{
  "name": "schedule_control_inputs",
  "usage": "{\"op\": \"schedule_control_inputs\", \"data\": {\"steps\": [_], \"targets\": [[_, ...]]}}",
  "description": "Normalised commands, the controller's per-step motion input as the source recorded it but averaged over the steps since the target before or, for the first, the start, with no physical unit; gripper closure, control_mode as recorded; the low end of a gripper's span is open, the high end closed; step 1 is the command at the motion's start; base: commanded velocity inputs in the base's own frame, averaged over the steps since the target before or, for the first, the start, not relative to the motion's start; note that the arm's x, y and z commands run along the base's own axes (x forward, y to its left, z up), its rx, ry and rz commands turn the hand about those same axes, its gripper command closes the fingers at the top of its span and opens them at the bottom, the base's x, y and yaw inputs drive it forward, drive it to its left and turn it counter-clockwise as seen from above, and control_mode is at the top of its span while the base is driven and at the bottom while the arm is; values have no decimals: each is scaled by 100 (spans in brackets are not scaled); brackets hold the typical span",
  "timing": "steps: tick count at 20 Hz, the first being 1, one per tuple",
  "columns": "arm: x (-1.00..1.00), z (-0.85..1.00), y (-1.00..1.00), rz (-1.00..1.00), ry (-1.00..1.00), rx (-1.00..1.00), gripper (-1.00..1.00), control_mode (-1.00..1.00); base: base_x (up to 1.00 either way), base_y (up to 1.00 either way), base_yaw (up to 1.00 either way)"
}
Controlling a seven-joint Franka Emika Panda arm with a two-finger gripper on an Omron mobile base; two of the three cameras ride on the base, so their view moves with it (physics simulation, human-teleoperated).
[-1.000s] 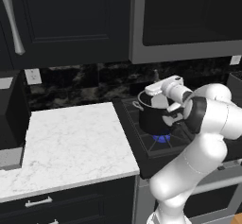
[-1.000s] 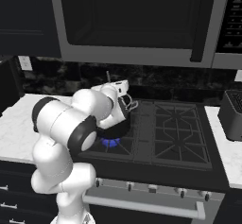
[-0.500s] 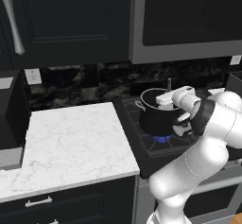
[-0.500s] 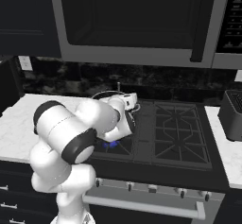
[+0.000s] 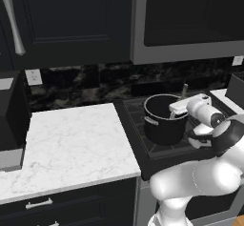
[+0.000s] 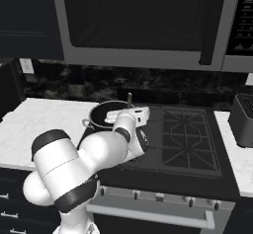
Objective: Put the lime and lemon wedge in the pot. Retrieve the spatula and lightly stir the vegetables in the pot.
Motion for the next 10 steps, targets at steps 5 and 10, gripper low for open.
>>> {"op": "schedule_control_inputs", "data": {"steps": [5,10], "targets": [[29,1,3,0,0,0,100,-100,0,0,0],[36,-17,15,0,0,0,100,-100,0,0,0]]}}
